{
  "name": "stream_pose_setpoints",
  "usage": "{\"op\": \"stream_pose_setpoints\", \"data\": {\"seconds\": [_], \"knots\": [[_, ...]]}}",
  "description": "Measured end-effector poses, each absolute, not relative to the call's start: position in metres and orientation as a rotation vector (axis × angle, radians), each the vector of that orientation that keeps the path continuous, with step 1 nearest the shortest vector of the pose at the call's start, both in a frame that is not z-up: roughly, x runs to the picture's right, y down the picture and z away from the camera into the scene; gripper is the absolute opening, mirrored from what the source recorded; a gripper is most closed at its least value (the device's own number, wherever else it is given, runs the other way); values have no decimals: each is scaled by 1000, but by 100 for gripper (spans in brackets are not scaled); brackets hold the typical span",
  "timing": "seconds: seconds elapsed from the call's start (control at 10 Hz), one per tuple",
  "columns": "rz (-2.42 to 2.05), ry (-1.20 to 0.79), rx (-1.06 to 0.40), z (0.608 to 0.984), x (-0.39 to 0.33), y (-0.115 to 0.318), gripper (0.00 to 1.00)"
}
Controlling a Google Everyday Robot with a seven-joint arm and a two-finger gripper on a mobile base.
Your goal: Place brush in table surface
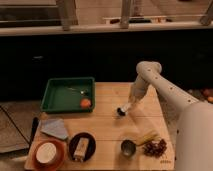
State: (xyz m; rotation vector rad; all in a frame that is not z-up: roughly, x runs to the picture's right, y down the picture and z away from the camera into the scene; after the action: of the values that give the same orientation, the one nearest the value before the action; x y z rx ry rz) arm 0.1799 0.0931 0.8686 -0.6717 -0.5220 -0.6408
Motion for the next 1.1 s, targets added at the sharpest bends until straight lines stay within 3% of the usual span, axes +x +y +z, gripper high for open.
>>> {"op": "stream_pose_setpoints", "data": {"seconds": [0.7, 1.1], "knots": [[-839, -565, -554, 790, 142, 98, 3], [-936, -565, -574, 790, 103, 119, 3]]}}
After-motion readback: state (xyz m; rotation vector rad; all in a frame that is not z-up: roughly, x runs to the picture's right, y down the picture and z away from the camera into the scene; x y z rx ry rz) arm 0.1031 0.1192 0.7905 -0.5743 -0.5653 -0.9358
